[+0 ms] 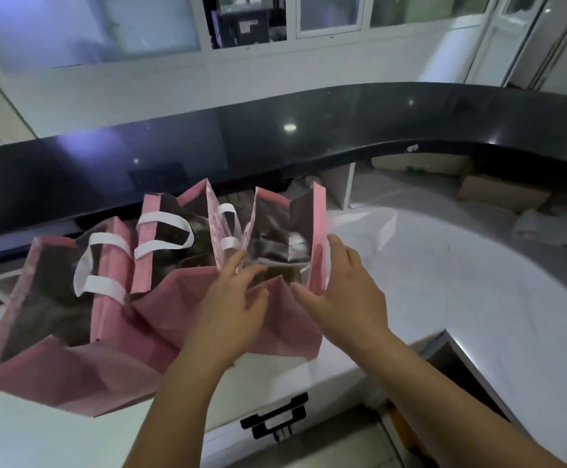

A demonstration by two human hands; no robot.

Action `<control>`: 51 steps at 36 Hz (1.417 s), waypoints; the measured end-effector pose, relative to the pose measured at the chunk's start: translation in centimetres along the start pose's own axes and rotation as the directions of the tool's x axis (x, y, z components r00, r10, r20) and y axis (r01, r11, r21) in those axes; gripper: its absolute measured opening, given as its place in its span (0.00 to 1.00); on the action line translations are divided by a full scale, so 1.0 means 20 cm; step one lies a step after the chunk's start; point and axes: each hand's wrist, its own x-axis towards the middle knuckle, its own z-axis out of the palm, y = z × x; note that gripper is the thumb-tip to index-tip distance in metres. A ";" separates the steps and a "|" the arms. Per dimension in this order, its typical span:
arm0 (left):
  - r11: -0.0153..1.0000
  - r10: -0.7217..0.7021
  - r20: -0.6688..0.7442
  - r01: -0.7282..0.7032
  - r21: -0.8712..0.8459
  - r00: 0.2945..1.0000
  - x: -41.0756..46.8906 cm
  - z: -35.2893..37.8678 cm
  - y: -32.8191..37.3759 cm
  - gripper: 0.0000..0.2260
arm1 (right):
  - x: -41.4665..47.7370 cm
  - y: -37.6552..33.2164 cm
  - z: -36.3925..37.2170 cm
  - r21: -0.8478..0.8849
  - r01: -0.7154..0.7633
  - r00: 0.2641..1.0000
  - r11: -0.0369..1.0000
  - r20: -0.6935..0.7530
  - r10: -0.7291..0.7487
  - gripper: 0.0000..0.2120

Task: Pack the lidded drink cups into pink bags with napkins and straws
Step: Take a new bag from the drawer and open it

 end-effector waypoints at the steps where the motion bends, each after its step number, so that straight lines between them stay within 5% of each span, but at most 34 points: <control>1: 1.000 0.005 -0.008 -0.005 -0.009 1.000 0.00 0.01 0.00 0.16 | 0.00 0.01 0.01 0.006 -0.009 1.000 1.000 -0.013 0.009 0.39; 9: 0.987 0.102 0.038 -0.096 -0.128 0.994 -0.01 0.10 0.10 0.13 | 0.01 0.24 -0.08 0.205 -0.119 0.981 0.971 -0.128 0.147 0.07; 19: 0.960 0.244 0.141 -0.218 -0.175 0.960 0.09 0.22 0.59 0.13 | -0.09 0.79 -0.59 0.515 -0.142 0.954 0.846 -0.156 0.255 0.21; 25: 0.847 0.408 0.374 -0.498 0.186 0.833 0.19 0.48 1.07 0.30 | -0.24 1.19 -0.96 0.525 -0.255 0.937 0.812 -0.074 0.343 0.13; 33: 0.753 0.440 0.556 -0.627 0.199 0.705 0.22 0.95 1.66 0.08 | -0.48 1.60 -1.38 0.540 -0.246 0.921 0.805 -0.129 0.368 0.10; 37: 0.777 0.402 0.607 -0.606 0.171 0.685 0.19 1.12 1.89 0.08 | -0.63 1.85 -1.50 0.606 -0.213 0.876 0.767 -0.230 0.425 0.04; 43: 0.857 0.367 0.617 -0.511 0.066 0.696 0.15 1.31 2.11 0.05 | -0.99 2.25 -1.62 0.655 -0.200 0.740 0.729 -0.387 0.551 0.08; 51: 0.936 0.317 0.573 -0.347 -0.059 0.756 0.10 1.43 2.21 0.06 | -1.34 2.65 -1.75 0.428 -0.486 0.720 0.762 -0.299 0.627 0.08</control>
